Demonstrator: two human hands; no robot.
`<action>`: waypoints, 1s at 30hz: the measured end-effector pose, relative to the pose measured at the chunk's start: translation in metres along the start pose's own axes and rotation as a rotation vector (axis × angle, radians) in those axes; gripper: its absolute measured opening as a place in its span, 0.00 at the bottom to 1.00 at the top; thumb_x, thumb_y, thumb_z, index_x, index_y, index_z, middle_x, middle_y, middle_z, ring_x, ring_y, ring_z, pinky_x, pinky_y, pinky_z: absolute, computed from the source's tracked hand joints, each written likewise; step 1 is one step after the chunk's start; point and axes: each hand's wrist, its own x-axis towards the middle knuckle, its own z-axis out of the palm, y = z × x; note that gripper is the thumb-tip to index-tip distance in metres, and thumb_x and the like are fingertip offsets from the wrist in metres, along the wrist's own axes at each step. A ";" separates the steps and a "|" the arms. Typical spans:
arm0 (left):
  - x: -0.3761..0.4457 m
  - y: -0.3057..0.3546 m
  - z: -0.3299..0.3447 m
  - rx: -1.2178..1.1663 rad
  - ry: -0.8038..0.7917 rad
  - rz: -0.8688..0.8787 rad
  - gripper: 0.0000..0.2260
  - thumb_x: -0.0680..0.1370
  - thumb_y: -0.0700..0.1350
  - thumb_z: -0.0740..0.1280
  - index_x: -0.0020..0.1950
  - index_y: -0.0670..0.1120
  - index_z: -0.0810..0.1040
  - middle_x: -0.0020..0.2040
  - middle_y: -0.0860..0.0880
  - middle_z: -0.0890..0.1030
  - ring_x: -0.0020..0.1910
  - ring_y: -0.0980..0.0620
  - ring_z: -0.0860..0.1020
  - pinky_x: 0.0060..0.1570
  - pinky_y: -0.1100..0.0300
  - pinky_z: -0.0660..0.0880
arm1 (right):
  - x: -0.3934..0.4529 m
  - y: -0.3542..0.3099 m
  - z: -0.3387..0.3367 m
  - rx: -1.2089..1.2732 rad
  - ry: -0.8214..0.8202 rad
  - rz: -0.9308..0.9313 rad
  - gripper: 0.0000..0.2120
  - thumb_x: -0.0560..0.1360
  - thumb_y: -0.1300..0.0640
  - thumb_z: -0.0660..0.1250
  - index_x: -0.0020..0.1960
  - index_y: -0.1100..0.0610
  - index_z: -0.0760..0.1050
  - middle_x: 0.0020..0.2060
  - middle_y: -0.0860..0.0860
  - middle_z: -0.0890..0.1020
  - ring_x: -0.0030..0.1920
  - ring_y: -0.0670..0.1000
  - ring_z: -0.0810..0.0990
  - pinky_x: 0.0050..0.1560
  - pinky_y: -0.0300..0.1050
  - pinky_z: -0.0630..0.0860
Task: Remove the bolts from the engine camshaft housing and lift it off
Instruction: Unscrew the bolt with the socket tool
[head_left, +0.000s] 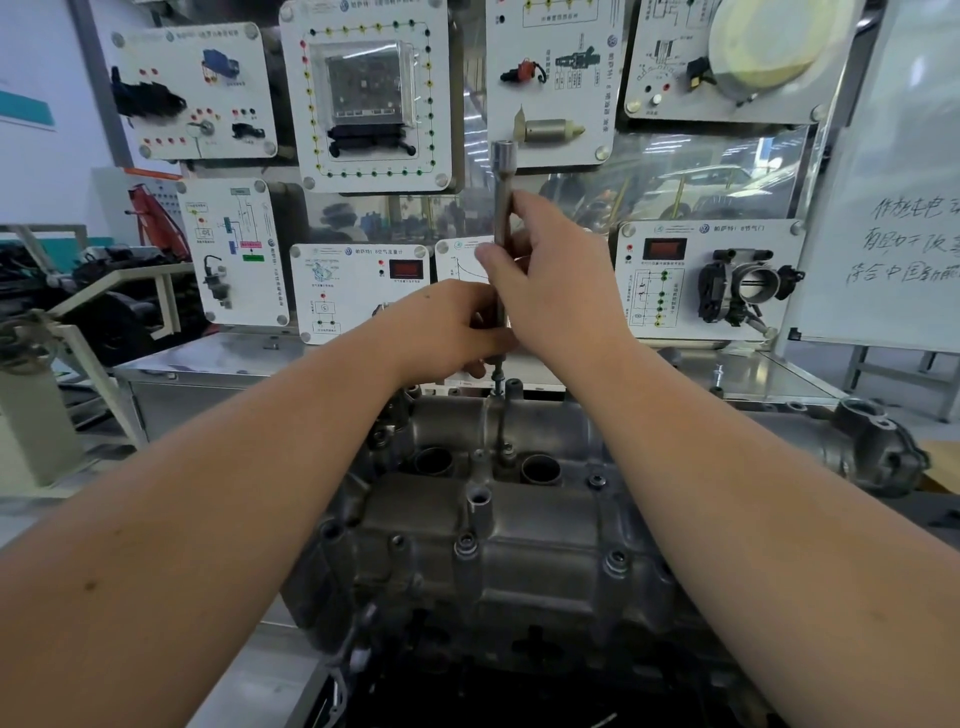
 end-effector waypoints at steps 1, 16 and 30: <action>0.000 0.001 0.000 -0.003 -0.001 -0.003 0.08 0.79 0.52 0.67 0.54 0.49 0.80 0.45 0.53 0.86 0.38 0.58 0.85 0.52 0.47 0.82 | 0.001 0.000 0.000 0.000 -0.009 0.010 0.13 0.81 0.54 0.64 0.65 0.54 0.73 0.43 0.49 0.82 0.44 0.50 0.81 0.46 0.45 0.78; 0.002 -0.003 0.000 -0.042 -0.010 -0.001 0.05 0.80 0.50 0.66 0.53 0.53 0.81 0.44 0.55 0.86 0.40 0.61 0.84 0.44 0.62 0.79 | 0.001 -0.002 0.001 0.028 -0.041 0.026 0.14 0.83 0.56 0.59 0.67 0.60 0.70 0.43 0.52 0.83 0.44 0.52 0.84 0.49 0.54 0.81; 0.001 -0.003 0.000 -0.036 -0.017 0.003 0.07 0.81 0.50 0.64 0.53 0.52 0.81 0.44 0.57 0.86 0.41 0.61 0.84 0.43 0.59 0.79 | 0.001 -0.003 -0.001 0.080 -0.037 0.024 0.16 0.83 0.57 0.59 0.71 0.56 0.67 0.45 0.52 0.83 0.44 0.52 0.85 0.48 0.54 0.81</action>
